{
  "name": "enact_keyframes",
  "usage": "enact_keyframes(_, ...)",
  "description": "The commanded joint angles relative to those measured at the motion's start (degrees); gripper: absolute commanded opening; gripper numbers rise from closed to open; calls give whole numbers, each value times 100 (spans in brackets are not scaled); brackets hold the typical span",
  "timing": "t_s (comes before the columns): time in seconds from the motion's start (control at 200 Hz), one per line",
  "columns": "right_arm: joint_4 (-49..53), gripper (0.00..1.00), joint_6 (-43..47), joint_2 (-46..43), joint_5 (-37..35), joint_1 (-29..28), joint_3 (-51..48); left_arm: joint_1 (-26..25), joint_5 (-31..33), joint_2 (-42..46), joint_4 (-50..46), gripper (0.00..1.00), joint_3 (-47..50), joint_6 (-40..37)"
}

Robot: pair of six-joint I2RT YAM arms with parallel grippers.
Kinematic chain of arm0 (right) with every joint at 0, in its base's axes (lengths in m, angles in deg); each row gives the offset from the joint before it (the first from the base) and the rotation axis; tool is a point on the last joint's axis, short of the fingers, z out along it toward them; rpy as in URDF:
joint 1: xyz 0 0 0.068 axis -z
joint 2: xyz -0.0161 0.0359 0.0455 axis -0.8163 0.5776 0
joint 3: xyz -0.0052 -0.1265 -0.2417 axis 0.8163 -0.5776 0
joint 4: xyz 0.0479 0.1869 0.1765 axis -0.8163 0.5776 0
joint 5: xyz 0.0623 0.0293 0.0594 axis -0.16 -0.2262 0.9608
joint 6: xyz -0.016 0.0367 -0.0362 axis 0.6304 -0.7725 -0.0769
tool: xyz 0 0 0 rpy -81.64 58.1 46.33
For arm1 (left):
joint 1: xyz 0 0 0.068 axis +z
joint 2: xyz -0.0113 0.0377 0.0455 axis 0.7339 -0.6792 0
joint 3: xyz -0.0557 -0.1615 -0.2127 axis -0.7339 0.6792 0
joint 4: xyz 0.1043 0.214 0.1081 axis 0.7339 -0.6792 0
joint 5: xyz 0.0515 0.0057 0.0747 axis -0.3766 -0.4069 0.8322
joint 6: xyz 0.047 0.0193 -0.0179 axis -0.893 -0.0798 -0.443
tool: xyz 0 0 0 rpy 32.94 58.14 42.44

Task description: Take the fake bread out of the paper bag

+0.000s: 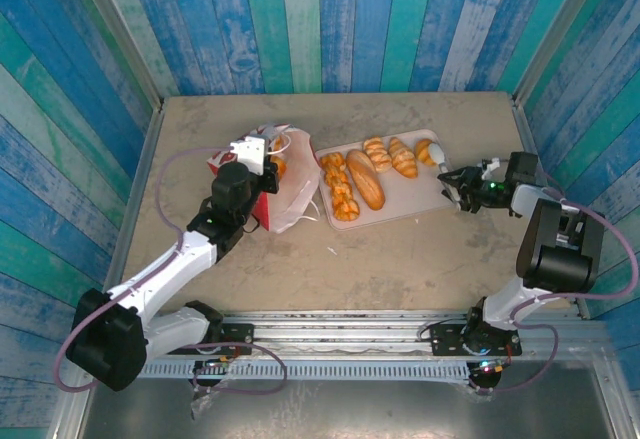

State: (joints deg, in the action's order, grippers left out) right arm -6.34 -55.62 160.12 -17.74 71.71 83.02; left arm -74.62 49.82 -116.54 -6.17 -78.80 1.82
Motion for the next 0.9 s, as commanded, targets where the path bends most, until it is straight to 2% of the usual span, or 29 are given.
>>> enact_keyframes(0.0,36,53,90,55,-35,-5,114,-12,-58,80,82,2,-18,65)
enact_keyframes(0.361,-83,52,-103,402,-79,-323,570,-12,-131,69,138,2,36,144)
enact_keyframes(0.576,-56,52,-129,559,-93,-324,624,-11,-141,82,122,2,-24,103)
enact_keyframes(0.786,74,53,-121,408,-346,-311,414,-11,-71,139,104,2,-29,56)
enact_keyframes(0.897,180,57,-96,258,-464,-293,367,-7,-29,181,91,2,-10,17)
